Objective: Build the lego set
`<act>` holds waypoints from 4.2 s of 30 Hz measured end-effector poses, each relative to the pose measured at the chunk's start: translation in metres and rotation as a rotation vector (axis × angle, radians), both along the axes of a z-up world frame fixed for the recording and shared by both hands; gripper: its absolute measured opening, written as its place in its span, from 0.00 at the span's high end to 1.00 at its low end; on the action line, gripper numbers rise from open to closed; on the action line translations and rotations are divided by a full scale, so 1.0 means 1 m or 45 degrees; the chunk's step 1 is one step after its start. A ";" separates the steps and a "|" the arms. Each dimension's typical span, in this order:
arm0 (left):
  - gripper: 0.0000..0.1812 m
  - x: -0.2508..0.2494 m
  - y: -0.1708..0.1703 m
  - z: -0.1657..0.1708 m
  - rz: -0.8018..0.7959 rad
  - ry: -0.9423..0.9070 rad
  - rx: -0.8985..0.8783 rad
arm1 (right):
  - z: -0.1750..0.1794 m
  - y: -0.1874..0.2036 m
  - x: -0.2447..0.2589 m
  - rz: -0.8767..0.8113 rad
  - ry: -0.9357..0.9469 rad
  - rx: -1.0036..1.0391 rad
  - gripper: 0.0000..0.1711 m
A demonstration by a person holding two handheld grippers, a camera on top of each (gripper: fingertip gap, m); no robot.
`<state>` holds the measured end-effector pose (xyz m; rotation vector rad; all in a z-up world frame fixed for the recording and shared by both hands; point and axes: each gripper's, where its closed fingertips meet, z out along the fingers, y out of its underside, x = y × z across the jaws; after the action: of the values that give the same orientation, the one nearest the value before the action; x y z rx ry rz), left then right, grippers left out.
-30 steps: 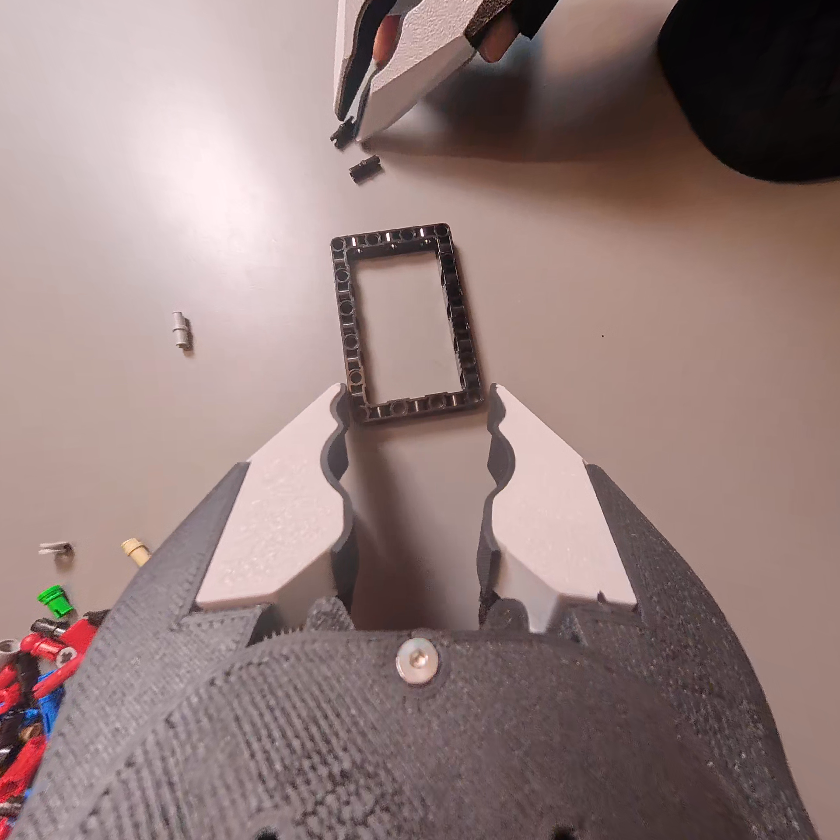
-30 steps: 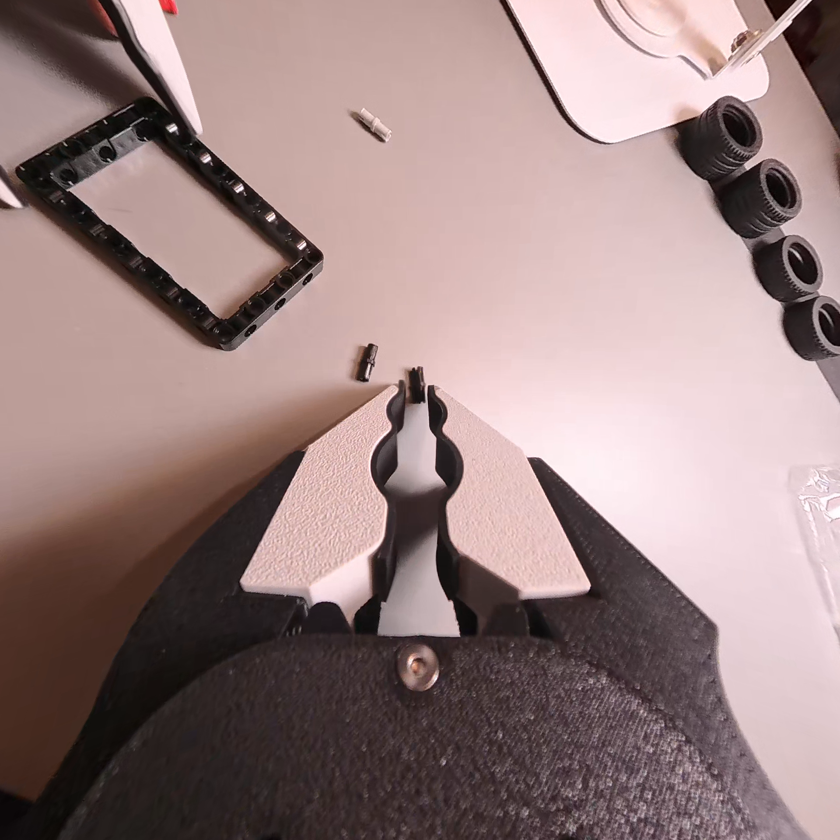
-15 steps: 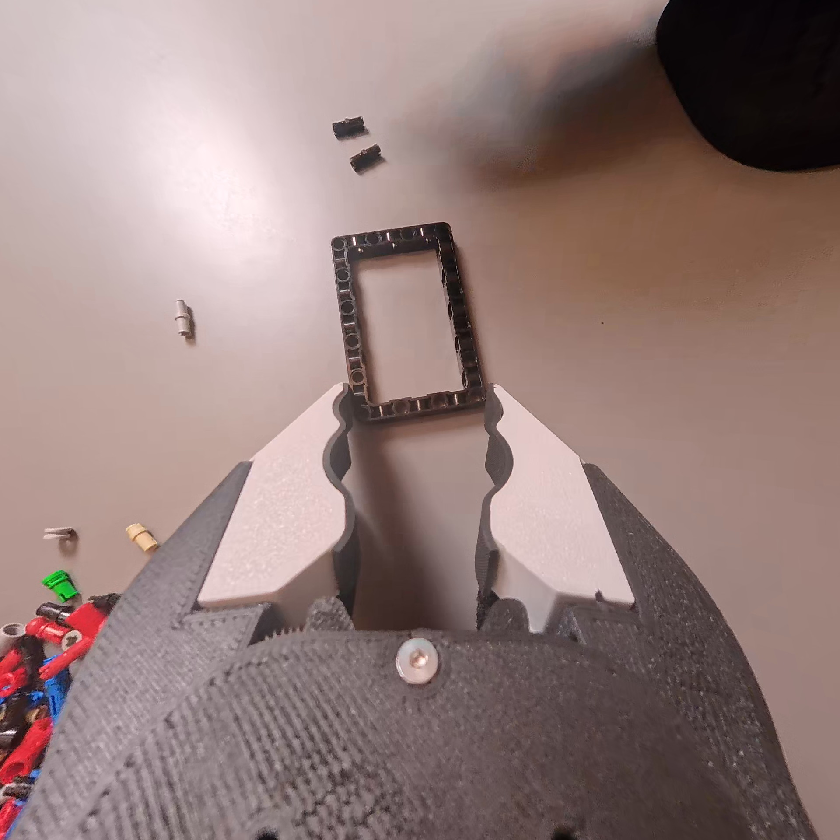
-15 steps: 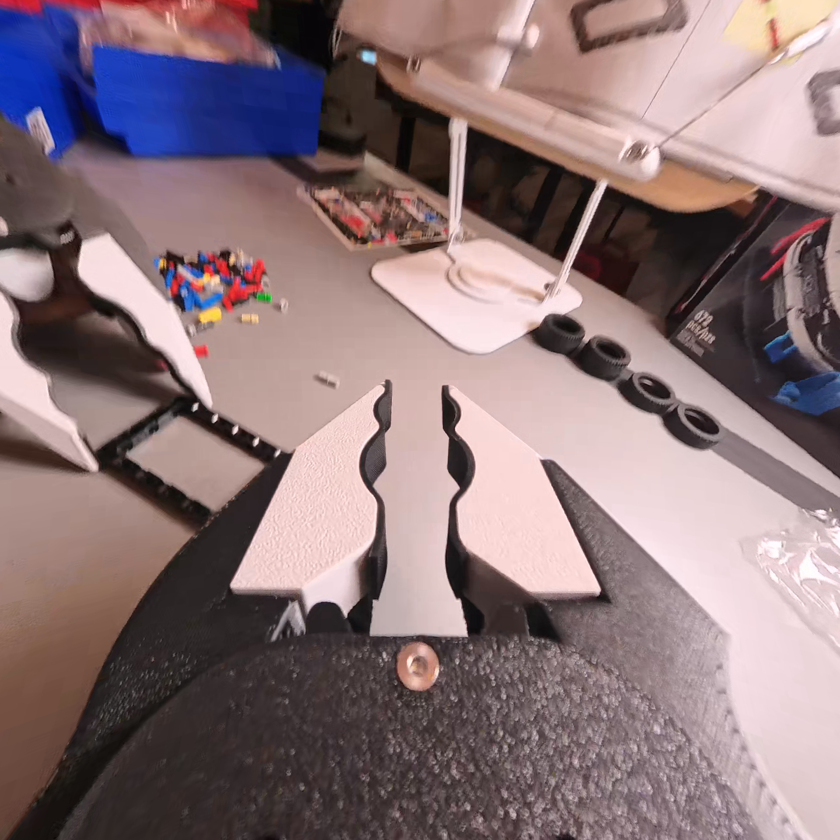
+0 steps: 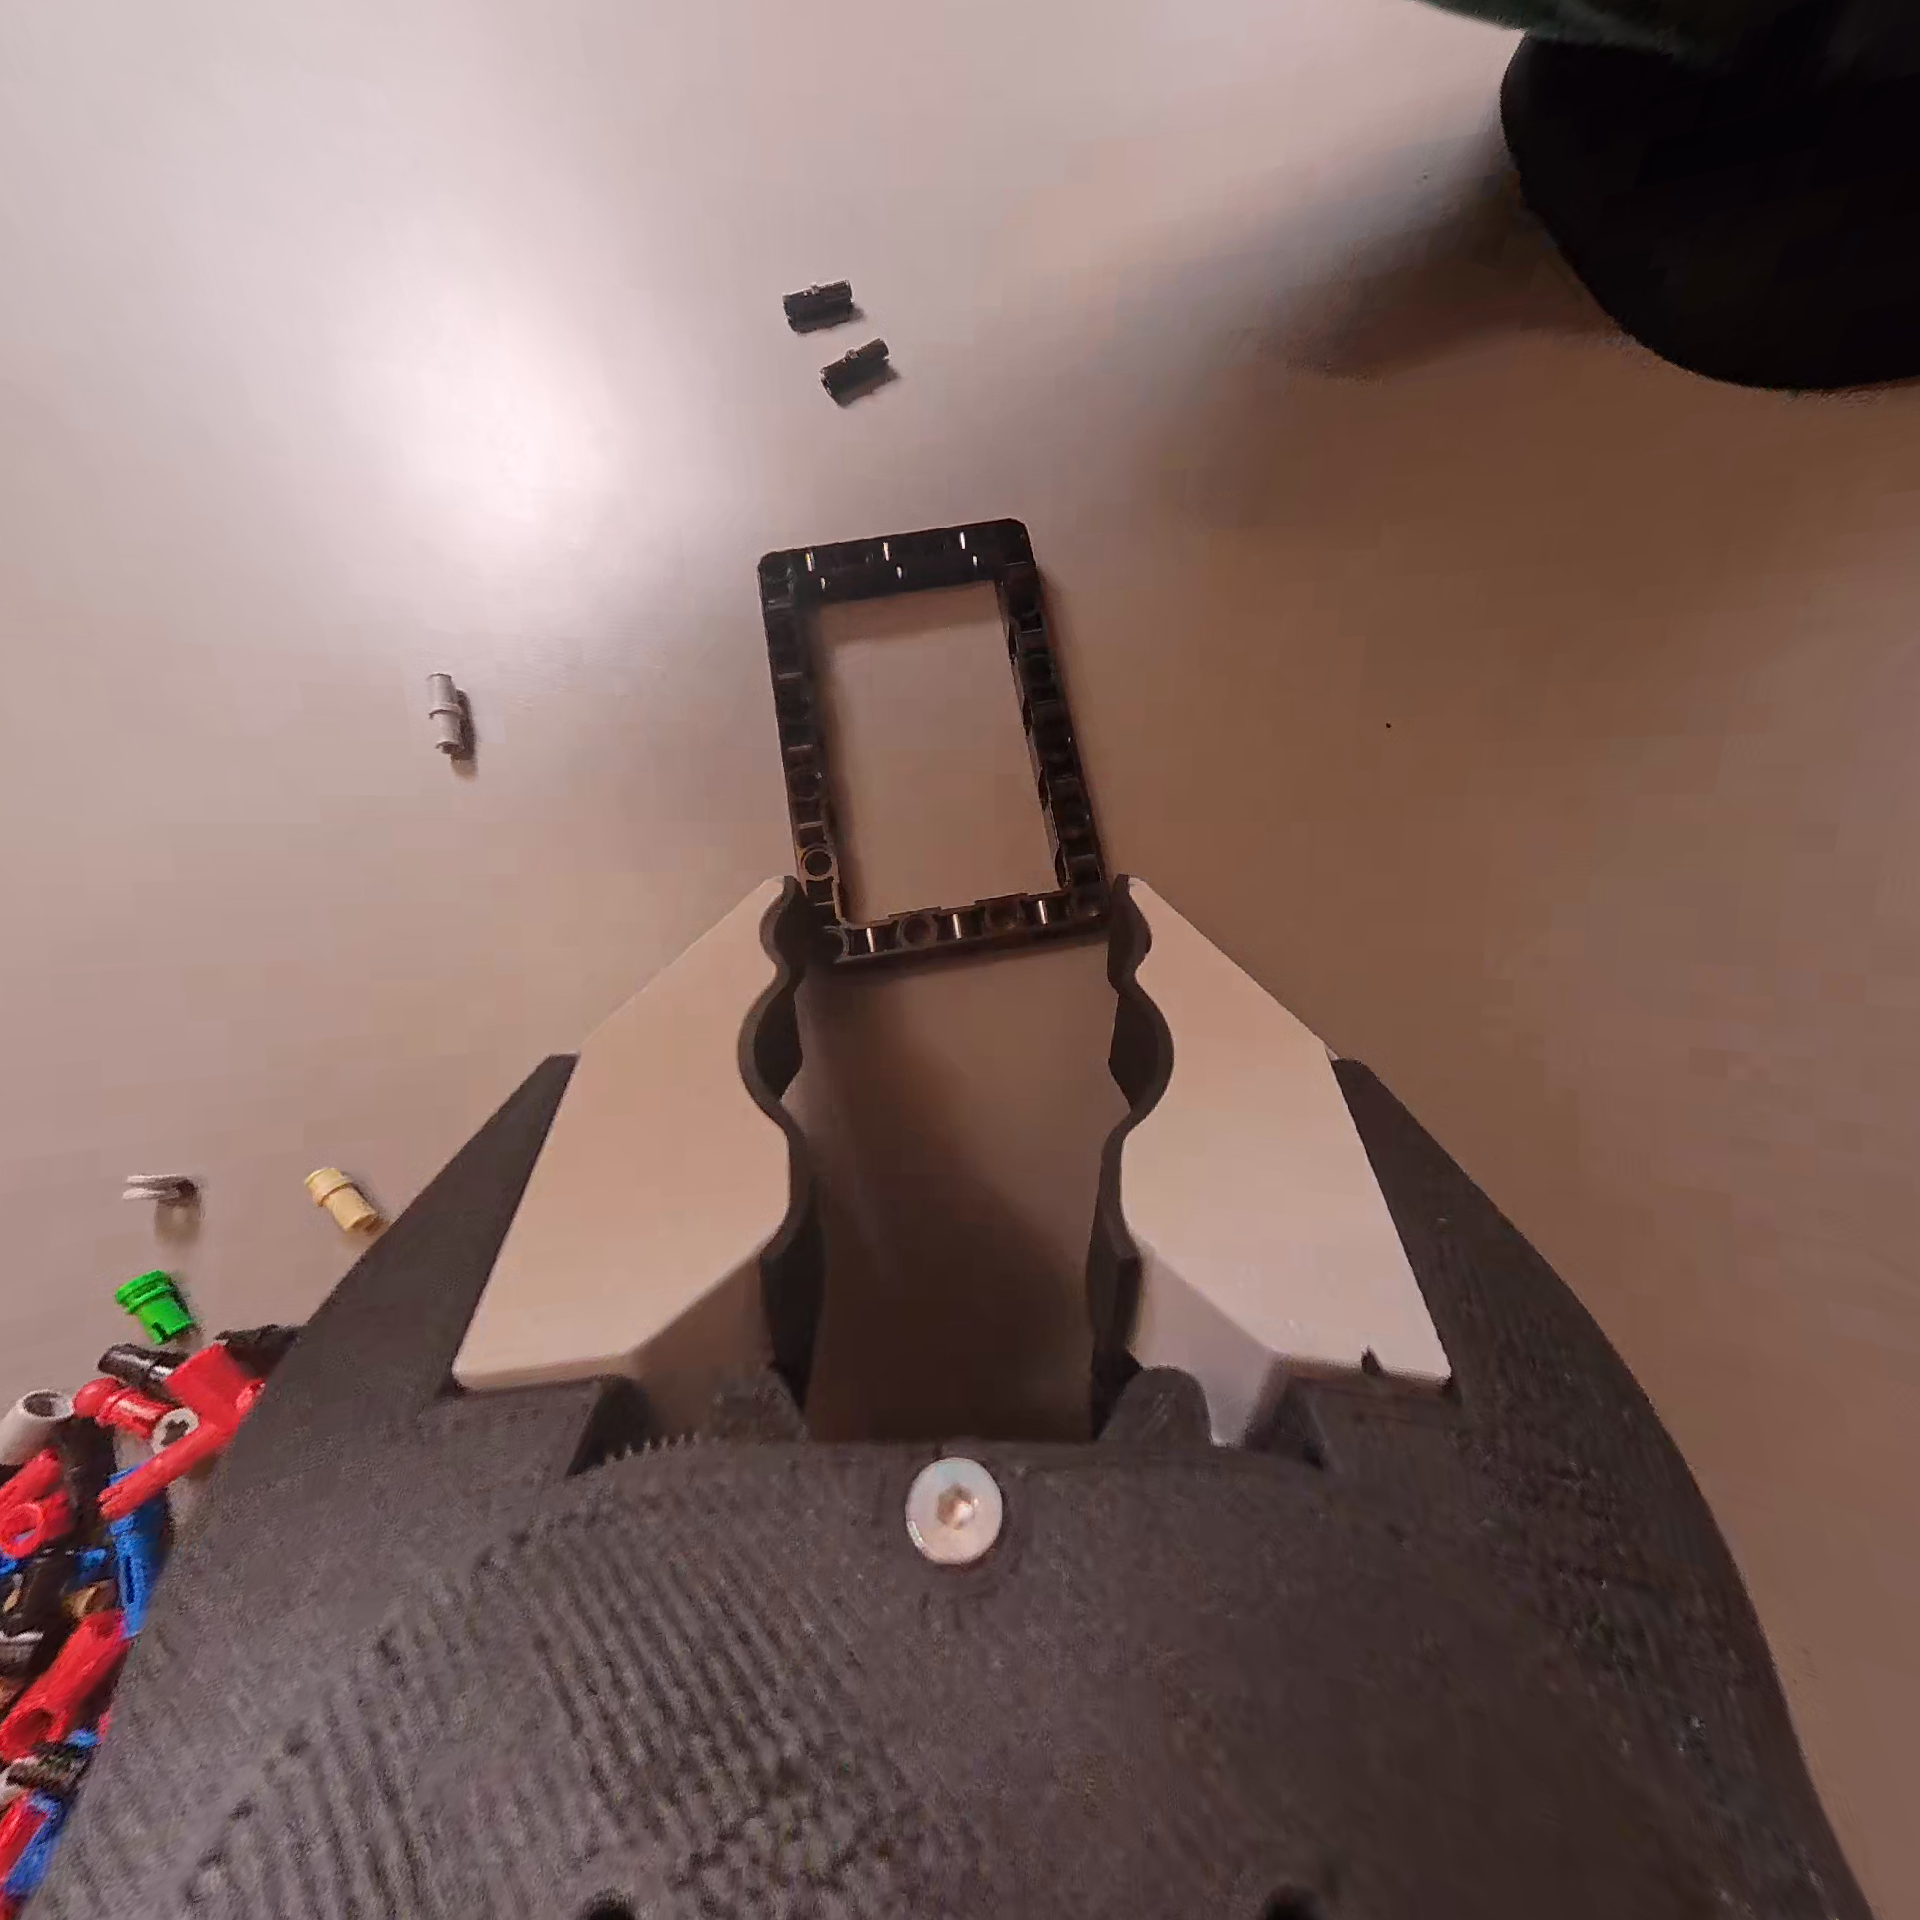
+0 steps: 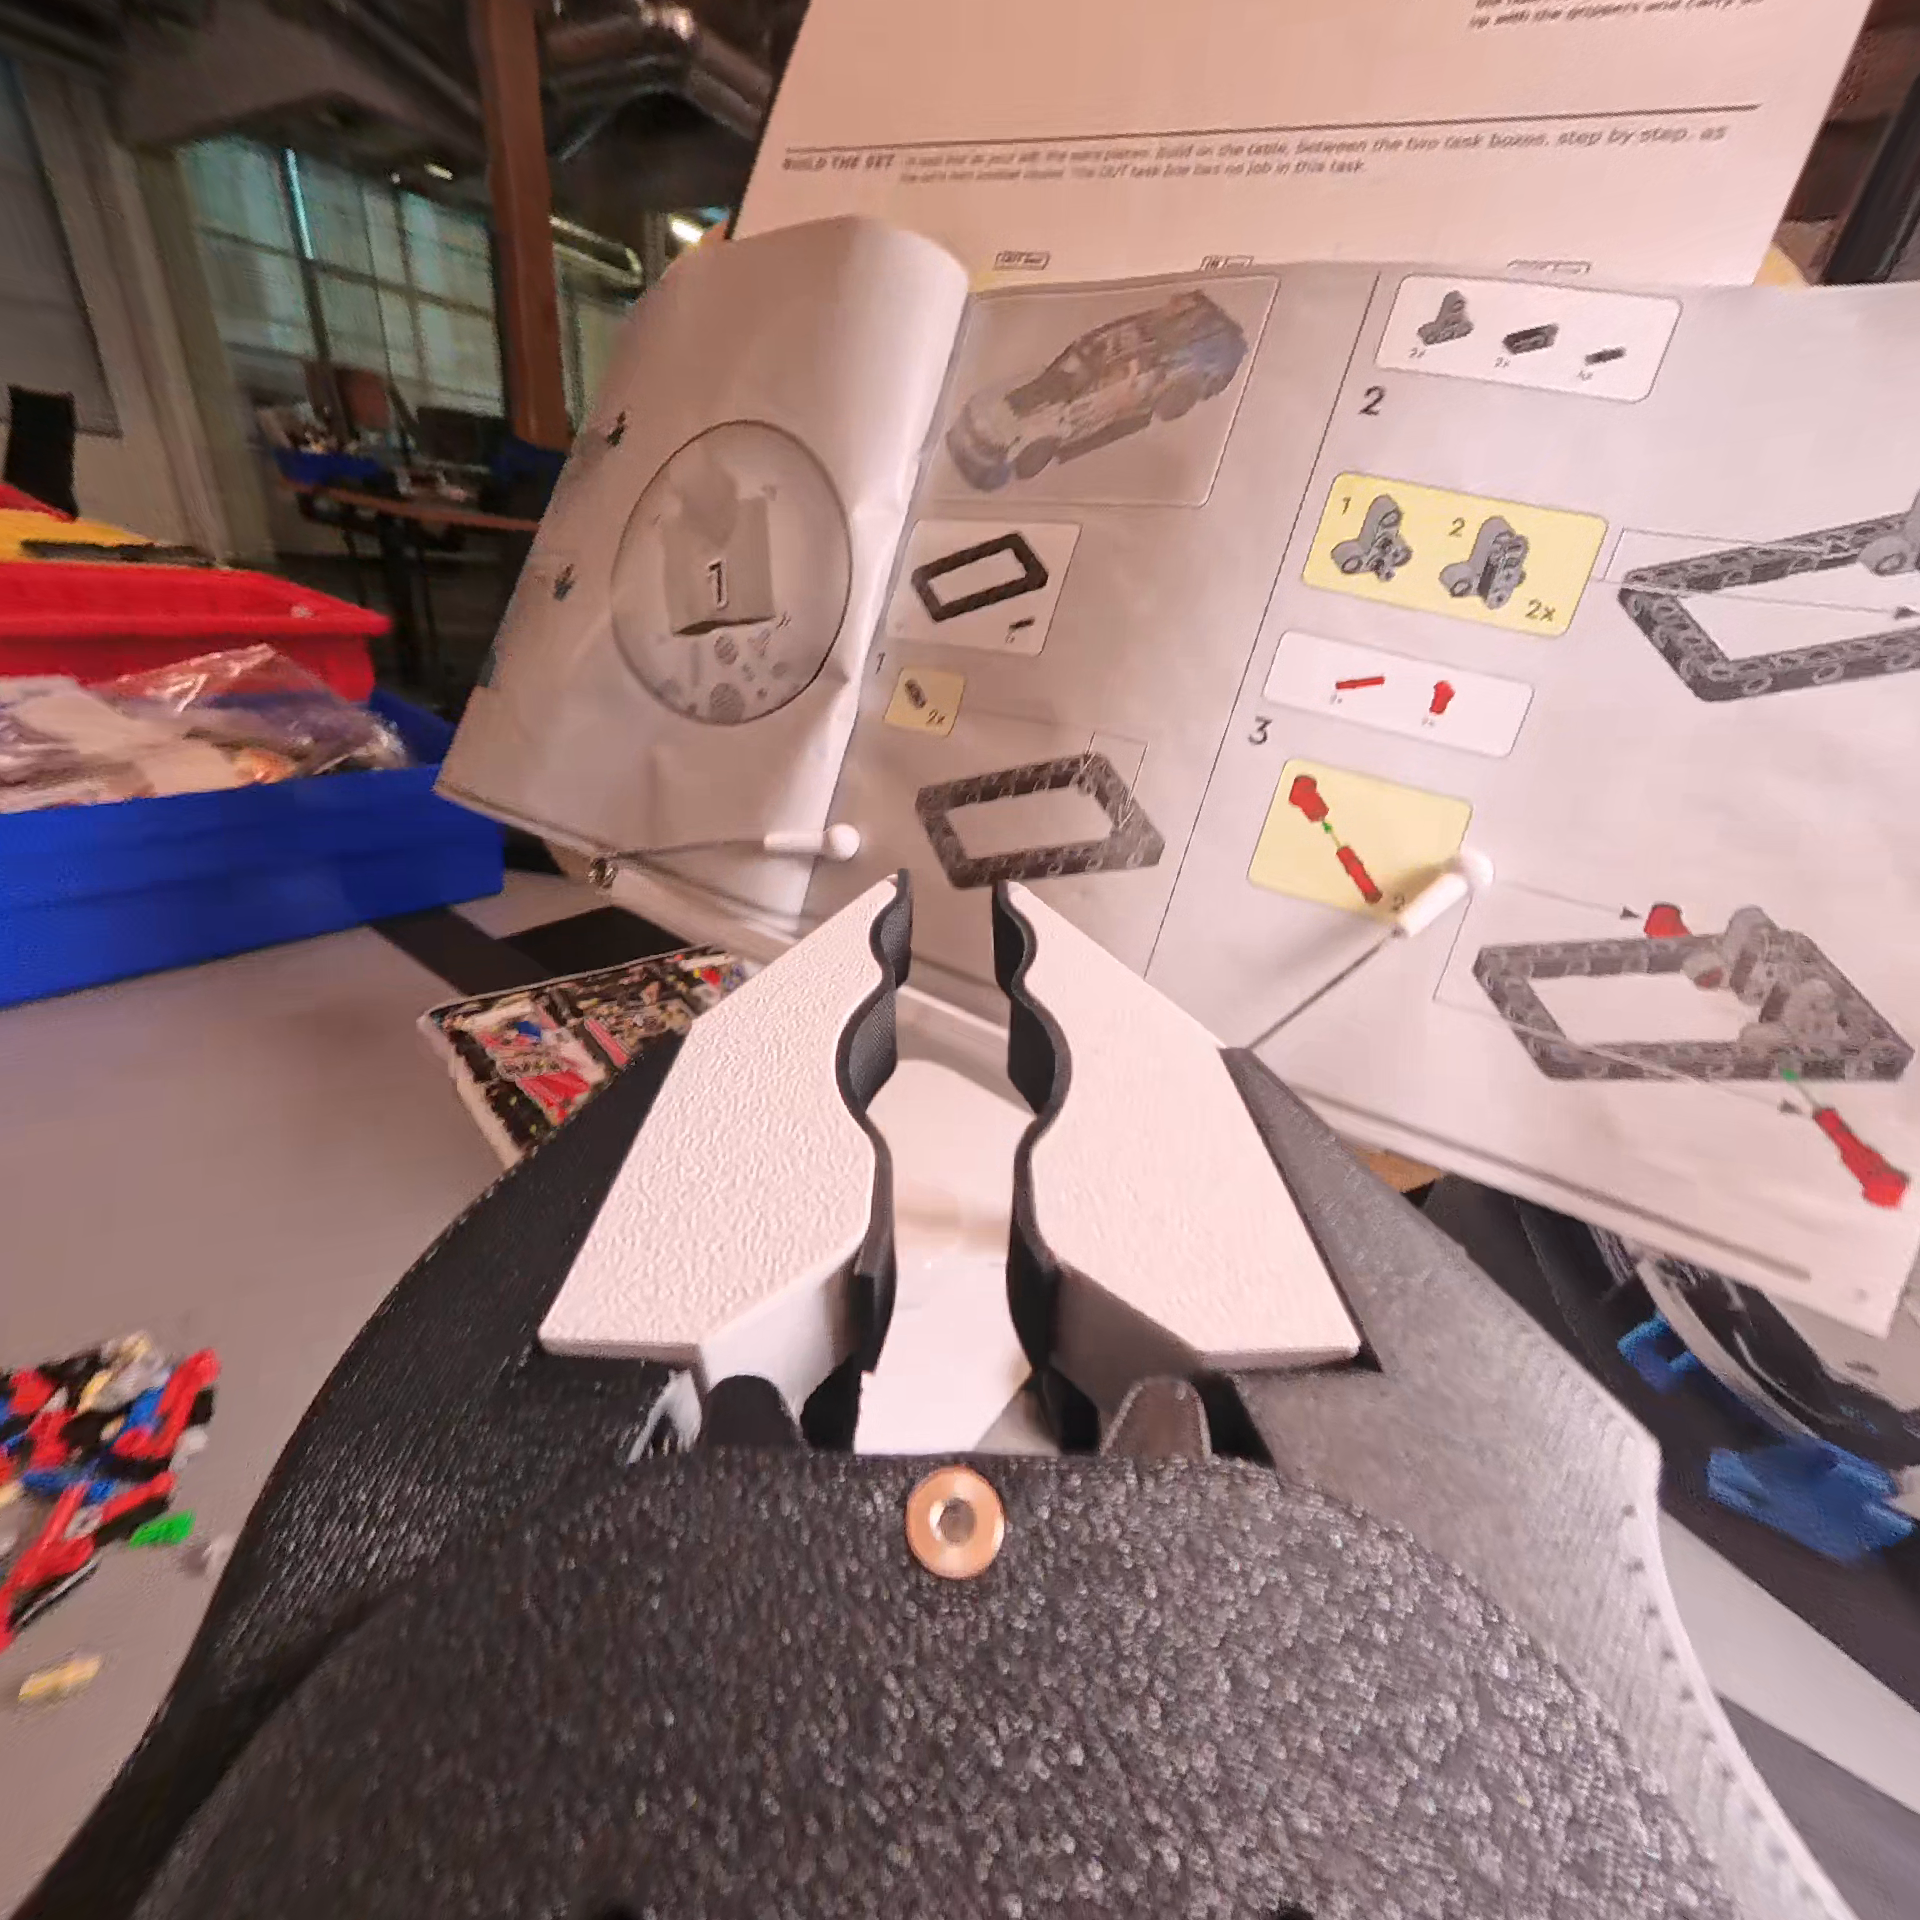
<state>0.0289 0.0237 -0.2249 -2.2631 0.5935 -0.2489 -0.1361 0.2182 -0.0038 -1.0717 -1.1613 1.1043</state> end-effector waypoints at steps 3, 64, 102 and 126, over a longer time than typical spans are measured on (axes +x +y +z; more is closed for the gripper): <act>0.68 -0.002 0.001 0.000 0.005 0.004 0.014 | 0.010 0.010 -0.020 -0.043 0.032 -0.010 0.93; 0.69 -0.005 0.001 0.002 -0.031 0.008 0.076 | 0.008 0.036 -0.054 -0.142 -0.018 0.074 1.00; 0.69 -0.006 0.001 0.002 -0.048 0.008 0.074 | -0.002 0.048 -0.043 -0.091 -0.078 0.055 1.00; 0.68 -0.008 -0.001 0.002 -0.049 0.043 0.069 | -0.073 -0.035 0.132 0.103 -0.425 -0.092 0.99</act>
<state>0.0204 0.0223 -0.2232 -2.2093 0.6543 -0.2115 -0.0038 0.1832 -0.0772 -1.3098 -1.4461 1.0622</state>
